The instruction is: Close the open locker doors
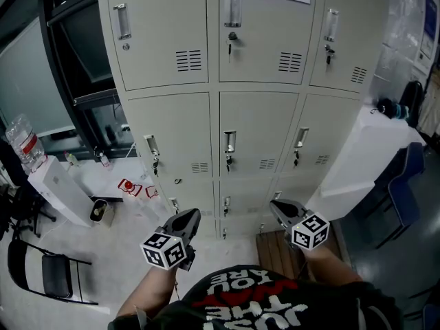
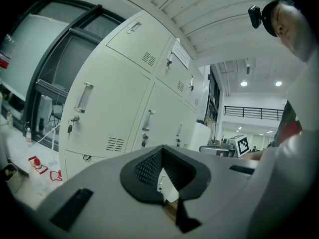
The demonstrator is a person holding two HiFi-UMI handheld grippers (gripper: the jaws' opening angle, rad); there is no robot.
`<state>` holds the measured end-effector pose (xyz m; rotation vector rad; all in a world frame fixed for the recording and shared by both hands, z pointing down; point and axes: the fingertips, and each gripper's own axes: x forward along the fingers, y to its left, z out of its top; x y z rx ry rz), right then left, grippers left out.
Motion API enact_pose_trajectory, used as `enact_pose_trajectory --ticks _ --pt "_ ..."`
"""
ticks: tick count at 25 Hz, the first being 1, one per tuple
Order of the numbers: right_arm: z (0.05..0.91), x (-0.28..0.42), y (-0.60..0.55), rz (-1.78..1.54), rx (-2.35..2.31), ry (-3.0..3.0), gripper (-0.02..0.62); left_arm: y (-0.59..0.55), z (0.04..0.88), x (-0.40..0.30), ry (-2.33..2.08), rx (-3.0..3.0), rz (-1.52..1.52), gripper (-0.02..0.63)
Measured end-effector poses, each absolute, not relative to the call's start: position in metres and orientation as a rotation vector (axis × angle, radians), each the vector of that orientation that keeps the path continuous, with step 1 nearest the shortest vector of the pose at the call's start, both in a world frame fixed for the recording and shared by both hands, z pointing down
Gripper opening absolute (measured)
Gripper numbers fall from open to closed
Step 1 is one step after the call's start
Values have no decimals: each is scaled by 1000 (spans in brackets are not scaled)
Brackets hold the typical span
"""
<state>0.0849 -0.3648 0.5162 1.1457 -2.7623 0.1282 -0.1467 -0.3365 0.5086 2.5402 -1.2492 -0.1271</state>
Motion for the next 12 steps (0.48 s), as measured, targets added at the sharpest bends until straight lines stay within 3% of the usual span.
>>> enact_pose_trajectory --ticks 12 --pt "513 83 -364 119 1141 -2763 34 -336 508 -147 -1246 2547 -121 8"
